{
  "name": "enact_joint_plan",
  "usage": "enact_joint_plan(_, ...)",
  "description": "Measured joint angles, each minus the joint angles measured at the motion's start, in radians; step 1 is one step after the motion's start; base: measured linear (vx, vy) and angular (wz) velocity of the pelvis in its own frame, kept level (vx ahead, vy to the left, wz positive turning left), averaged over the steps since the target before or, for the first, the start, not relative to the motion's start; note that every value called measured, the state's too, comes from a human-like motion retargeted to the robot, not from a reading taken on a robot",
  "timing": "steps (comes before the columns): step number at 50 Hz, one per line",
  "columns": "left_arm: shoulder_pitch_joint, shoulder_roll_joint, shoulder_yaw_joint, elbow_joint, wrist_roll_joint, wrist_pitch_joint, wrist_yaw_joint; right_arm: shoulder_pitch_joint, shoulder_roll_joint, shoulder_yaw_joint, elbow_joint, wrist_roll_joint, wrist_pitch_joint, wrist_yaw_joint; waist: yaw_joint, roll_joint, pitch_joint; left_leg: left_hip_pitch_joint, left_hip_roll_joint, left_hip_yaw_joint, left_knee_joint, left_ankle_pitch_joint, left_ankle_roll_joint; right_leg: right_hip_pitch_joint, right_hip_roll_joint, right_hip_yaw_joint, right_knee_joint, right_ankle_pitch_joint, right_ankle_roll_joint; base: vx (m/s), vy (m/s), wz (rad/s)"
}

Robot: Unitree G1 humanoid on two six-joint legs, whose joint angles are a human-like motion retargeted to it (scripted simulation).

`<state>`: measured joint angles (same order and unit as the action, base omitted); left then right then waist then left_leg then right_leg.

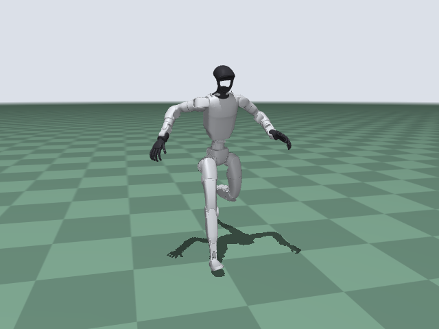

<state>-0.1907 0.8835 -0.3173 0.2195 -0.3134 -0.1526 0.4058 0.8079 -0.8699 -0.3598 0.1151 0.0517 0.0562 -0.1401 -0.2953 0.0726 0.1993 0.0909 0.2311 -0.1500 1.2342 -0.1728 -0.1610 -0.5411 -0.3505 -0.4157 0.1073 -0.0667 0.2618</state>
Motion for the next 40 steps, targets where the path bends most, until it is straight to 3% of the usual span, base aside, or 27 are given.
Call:
enact_joint_plan(3,0.248,-0.029,0.136,0.061,0.059,0.043,-0.005,0.127,0.133,-0.023,0.0,0.005,0.001,0.031,0.01,-0.037,-0.008,-0.052,-0.017,-0.044,0.409,-0.147,0.021,0.098,-0.017,0.015,-0.108,0.007,0.0,1.31,-0.92,0.5)
enact_joint_plan(5,0.392,-0.111,0.264,0.12,0.129,0.073,0.013,0.146,0.215,-0.001,0.027,0.006,-0.004,0.004,0.016,-0.071,0.011,-0.096,-0.151,-0.055,0.673,-0.237,0.092,0.118,-0.105,0.052,-0.083,0.164,0.0,1.16,-0.5,0.26)
enact_joint_plan(7,0.487,-0.25,0.401,0.208,0.153,0.127,0.014,0.027,0.268,0.087,0.158,0.02,0.02,-0.057,0.055,-0.061,0.063,-0.213,-0.264,-0.001,0.9,-0.313,0.162,-0.007,-0.112,0.144,0.15,0.26,-0.076,0.84,-0.4,-0.97)
enact_joint_plan(8,0.518,-0.325,0.45,0.263,0.131,0.161,0.007,-0.067,0.291,0.144,0.258,0.028,0.046,-0.089,0.088,-0.041,0.096,-0.289,-0.283,0.031,0.987,-0.356,0.179,-0.107,-0.078,0.187,0.355,0.213,-0.114,0.66,-0.46,-1.66)
enact_joint_plan(10,0.531,-0.462,0.497,0.405,0.032,0.227,-0.029,-0.327,0.335,0.274,0.523,0.043,0.104,-0.157,0.126,-0.035,0.16,-0.477,-0.316,0.099,1.08,-0.43,0.214,-0.254,-0.032,0.243,0.718,0.069,-0.125,0.58,-0.45,-1.56)
enact_joint_plan(12,0.463,-0.542,0.456,0.589,-0.015,0.242,-0.107,-0.581,0.373,0.406,0.705,0.034,0.108,-0.187,0.145,-0.044,0.218,-0.704,-0.395,0.135,0.999,-0.414,0.226,-0.256,0.012,0.24,0.837,-0.018,-0.113,0.5,-0.32,-1.08)
enact_joint_plan(15,0.389,-0.597,0.312,0.732,0.174,0.221,-0.112,-0.716,0.363,0.551,0.549,-0.066,0.056,-0.263,0.221,-0.043,0.235,-0.948,-0.495,0.112,0.632,-0.355,0.212,-0.19,0.104,0.227,0.817,-0.08,-0.158,0.45,-0.21,-1.18)
enact_joint_plan(16,0.392,-0.599,0.276,0.721,0.221,0.22,-0.09,-0.738,0.346,0.585,0.452,-0.131,0.041,-0.283,0.249,-0.054,0.214,-0.966,-0.454,0.113,0.436,-0.34,0.231,-0.171,0.138,0.233,0.778,-0.076,-0.164,0.43,-0.18,-1.44)
enact_joint_plan(18,0.396,-0.607,0.244,0.699,0.254,0.214,-0.062,-0.793,0.316,0.638,0.283,-0.263,0.025,-0.298,0.307,-0.087,0.178,-0.909,-0.361,0.131,-0.009,-0.28,0.236,-0.118,0.21,0.266,0.692,-0.057,-0.166,0.46,-0.13,-1.85)
enact_joint_plan(20,0.389,-0.616,0.251,0.69,0.184,0.209,-0.056,-0.849,0.301,0.674,0.168,-0.34,0.017,-0.305,0.363,-0.12,0.166,-0.725,-0.312,0.116,-0.466,-0.121,0.185,-0.027,0.28,0.316,0.61,-0.036,-0.168,0.55,-0.03,-2.03)
enact_joint_plan(22,0.367,-0.616,0.256,0.699,0.104,0.216,-0.066,-0.872,0.306,0.692,0.094,-0.313,-0.003,-0.314,0.38,-0.135,0.152,-0.565,-0.298,0.071,-0.698,0.024,0.174,0.075,0.32,0.338,0.543,-0.029,-0.175,0.58,0.05,-1.18)
enact_joint_plan(25,0.319,-0.601,0.245,0.719,0.061,0.232,-0.087,-0.864,0.327,0.703,0.046,-0.217,-0.026,-0.289,0.359,-0.167,0.108,-0.429,-0.298,0.076,-0.804,0.071,0.195,0.206,0.321,0.345,0.445,-0.03,-0.163,0.54,0.08,-0.17)
enact_joint_plan(30,0.235,-0.572,0.232,0.713,0.066,0.206,-0.073,-0.838,0.372,0.705,0.149,-0.172,-0.03,-0.225,0.356,-0.188,0.028,-0.236,-0.279,0.103,-0.997,0.092,0.146,0.378,0.33,0.36,0.292,-0.029,-0.126,0.45,0.07,-0.23)
enact_joint_plan(35,0.127,-0.557,0.196,0.714,0.059,0.146,-0.063,-0.834,0.466,0.71,0.381,-0.157,-0.028,-0.202,0.366,-0.187,-0.053,-0.137,-0.269,0.124,-1.095,0.073,0.107,0.446,0.331,0.368,0.241,-0.056,-0.099,0.32,0.06,-0.26)
enact_joint_plan(37,0.068,-0.544,0.144,0.758,0.036,0.08,-0.074,-0.849,0.51,0.738,0.535,-0.138,-0.096,-0.149,0.366,-0.19,-0.082,-0.12,-0.264,0.126,-1.099,0.047,0.088,0.46,0.331,0.354,0.241,-0.072,-0.103,0.23,0.02,-0.09)
enact_joint_plan(40,-0.028,-0.54,0.075,0.85,0.041,0.075,-0.105,-0.882,0.57,0.81,0.778,-0.155,-0.083,-0.131,0.355,-0.182,-0.123,-0.092,-0.26,0.13,-1.135,0.043,0.073,0.469,0.333,0.347,0.232,-0.082,-0.113,0.17,0.01,-0.08)
